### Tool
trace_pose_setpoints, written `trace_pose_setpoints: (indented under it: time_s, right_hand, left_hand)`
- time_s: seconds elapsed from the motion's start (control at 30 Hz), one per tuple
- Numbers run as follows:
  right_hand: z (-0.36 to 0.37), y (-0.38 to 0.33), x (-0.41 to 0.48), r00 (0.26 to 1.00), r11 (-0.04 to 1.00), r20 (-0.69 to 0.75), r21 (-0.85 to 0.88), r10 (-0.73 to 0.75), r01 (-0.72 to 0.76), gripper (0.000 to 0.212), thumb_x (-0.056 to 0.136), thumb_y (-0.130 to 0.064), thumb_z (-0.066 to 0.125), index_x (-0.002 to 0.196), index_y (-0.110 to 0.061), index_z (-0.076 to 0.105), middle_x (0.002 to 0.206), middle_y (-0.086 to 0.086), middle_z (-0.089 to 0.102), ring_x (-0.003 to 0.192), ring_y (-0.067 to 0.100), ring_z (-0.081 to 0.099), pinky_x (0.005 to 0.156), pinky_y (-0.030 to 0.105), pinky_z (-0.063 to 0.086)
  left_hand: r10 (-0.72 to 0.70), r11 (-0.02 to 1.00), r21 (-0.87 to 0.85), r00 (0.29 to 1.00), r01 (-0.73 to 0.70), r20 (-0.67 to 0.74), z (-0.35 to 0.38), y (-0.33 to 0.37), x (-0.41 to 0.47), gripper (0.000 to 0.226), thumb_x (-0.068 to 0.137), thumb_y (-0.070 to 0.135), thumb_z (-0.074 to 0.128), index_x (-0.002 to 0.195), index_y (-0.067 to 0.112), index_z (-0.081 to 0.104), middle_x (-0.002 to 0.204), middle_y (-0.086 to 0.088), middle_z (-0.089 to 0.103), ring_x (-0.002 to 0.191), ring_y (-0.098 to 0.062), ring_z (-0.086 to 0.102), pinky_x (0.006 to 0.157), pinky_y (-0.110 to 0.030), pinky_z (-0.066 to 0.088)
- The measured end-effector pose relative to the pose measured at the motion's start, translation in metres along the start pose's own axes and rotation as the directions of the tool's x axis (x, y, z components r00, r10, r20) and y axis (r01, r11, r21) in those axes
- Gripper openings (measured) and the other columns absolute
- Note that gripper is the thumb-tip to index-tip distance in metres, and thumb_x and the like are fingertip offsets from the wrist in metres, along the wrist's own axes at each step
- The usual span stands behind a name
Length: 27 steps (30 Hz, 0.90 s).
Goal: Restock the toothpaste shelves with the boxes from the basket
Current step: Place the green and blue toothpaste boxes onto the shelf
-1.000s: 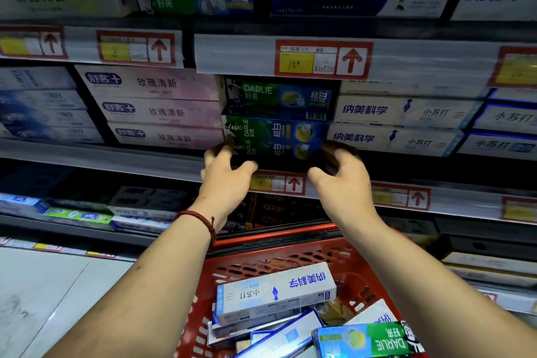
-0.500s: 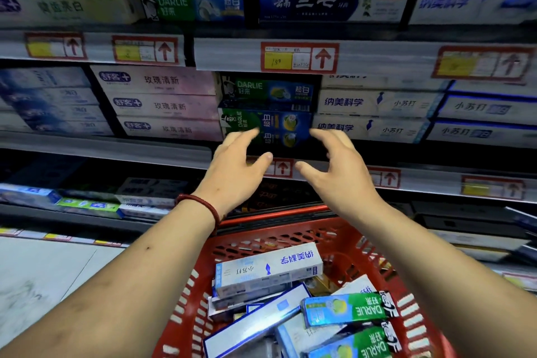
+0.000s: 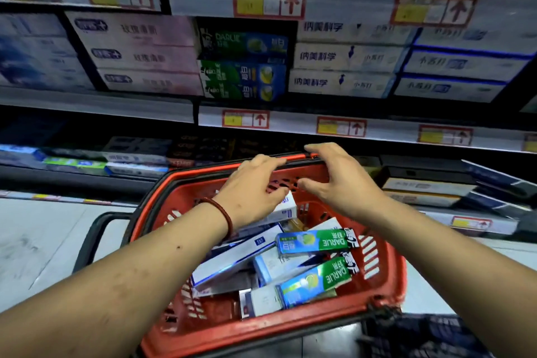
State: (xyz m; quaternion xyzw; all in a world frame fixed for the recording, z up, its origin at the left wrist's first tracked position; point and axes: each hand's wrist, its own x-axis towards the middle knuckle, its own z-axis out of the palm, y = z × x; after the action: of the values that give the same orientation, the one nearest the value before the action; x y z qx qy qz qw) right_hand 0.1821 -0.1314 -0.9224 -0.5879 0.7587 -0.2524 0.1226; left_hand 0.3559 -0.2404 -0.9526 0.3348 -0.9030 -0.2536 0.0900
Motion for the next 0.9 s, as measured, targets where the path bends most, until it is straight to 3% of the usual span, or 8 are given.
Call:
trace_pose_setpoints:
  time_s: [0.1,0.17,0.3,0.43,0.6,0.73,0.83,0.9]
  right_hand:
    - [0.011,0.019,-0.011,0.995,0.999,0.098,-0.046,0.024,-0.02,0.067,0.085,-0.034,0.078,0.145,-0.02,0.05,0.139,0.0,0.053,0.122,0.015,0.054,0.098,0.019,0.037]
    - [0.02,0.035,-0.018,0.978,0.995,0.199,-0.093,0.066,-0.048,0.067,0.085,-0.034,0.077,0.145,-0.02,0.049,0.139,0.001,0.052,0.125,0.018,0.054,0.104,0.023,0.039]
    - [0.041,0.066,-0.029,0.893,0.963,0.417,-0.263,0.17,-0.06,0.067,0.086,-0.033,0.072,0.146,-0.018,0.045,0.144,0.007,0.048,0.135,0.025,0.048,0.112,0.036,0.039]
    - [0.059,0.083,-0.034,0.82,0.934,0.521,-0.354,0.237,-0.045,0.061,0.087,-0.029,0.071,0.142,-0.017,0.048,0.14,0.008,0.05,0.128,0.026,0.052,0.107,0.036,0.043]
    - [0.08,0.088,-0.031,0.778,0.898,0.59,-0.433,0.213,0.083,0.06,0.084,-0.036,0.072,0.137,-0.021,0.048,0.136,0.005,0.053,0.126,0.029,0.055,0.1,0.039,0.049]
    - [0.088,0.082,-0.023,0.799,0.84,0.574,-0.511,0.179,0.179,0.053,0.087,-0.043,0.068,0.131,-0.02,0.051,0.132,0.004,0.057,0.12,0.03,0.059,0.093,0.04,0.05]
    - [0.083,0.075,-0.016,0.835,0.854,0.521,-0.503,0.175,0.135,0.043,0.087,-0.053,0.063,0.118,-0.024,0.055,0.124,0.002,0.062,0.112,0.03,0.063,0.085,0.039,0.049]
    - [0.074,0.067,-0.009,0.877,0.89,0.437,-0.455,0.2,0.024,0.038,0.085,-0.059,0.061,0.106,-0.028,0.057,0.114,0.0,0.065,0.1,0.028,0.065,0.077,0.037,0.047]
  left_hand:
    - [0.013,0.996,0.091,0.992,-0.024,0.123,0.028,0.0,-0.003,0.069,0.089,0.048,0.058,0.152,0.026,0.042,0.149,-0.002,0.047,0.137,-0.028,0.045,0.115,-0.043,0.036]
    - [0.009,0.987,0.154,0.976,-0.044,0.22,0.047,0.001,-0.007,0.067,0.094,0.043,0.061,0.154,0.025,0.038,0.149,-0.004,0.046,0.136,-0.029,0.044,0.114,-0.041,0.036]
    - [-0.032,0.955,0.28,0.91,-0.094,0.414,0.075,0.001,-0.013,0.066,0.095,0.04,0.061,0.154,0.024,0.034,0.147,-0.008,0.045,0.134,-0.032,0.046,0.11,-0.041,0.041]
    - [-0.065,0.925,0.355,0.865,-0.135,0.498,0.101,-0.007,-0.015,0.067,0.093,0.039,0.062,0.15,0.019,0.035,0.139,-0.013,0.049,0.125,-0.036,0.054,0.101,-0.044,0.048]
    - [-0.069,0.903,0.397,0.856,-0.165,0.512,0.115,-0.016,-0.004,0.062,0.092,0.031,0.065,0.146,0.015,0.038,0.137,-0.012,0.051,0.121,-0.037,0.057,0.094,-0.043,0.049]
    - [-0.041,0.918,0.361,0.866,-0.164,0.498,0.115,-0.025,0.004,0.051,0.091,0.023,0.065,0.138,0.019,0.048,0.135,-0.007,0.055,0.121,-0.032,0.058,0.096,-0.041,0.051]
    - [-0.065,0.959,0.277,0.913,-0.054,0.404,0.099,-0.028,0.008,0.045,0.092,0.022,0.063,0.135,0.021,0.05,0.133,-0.003,0.054,0.121,-0.028,0.057,0.096,-0.039,0.05]
    - [-0.074,0.99,0.137,0.957,0.037,0.279,0.083,-0.03,0.013,0.054,0.092,0.021,0.065,0.142,0.019,0.045,0.139,-0.004,0.05,0.125,-0.027,0.054,0.101,-0.039,0.046]
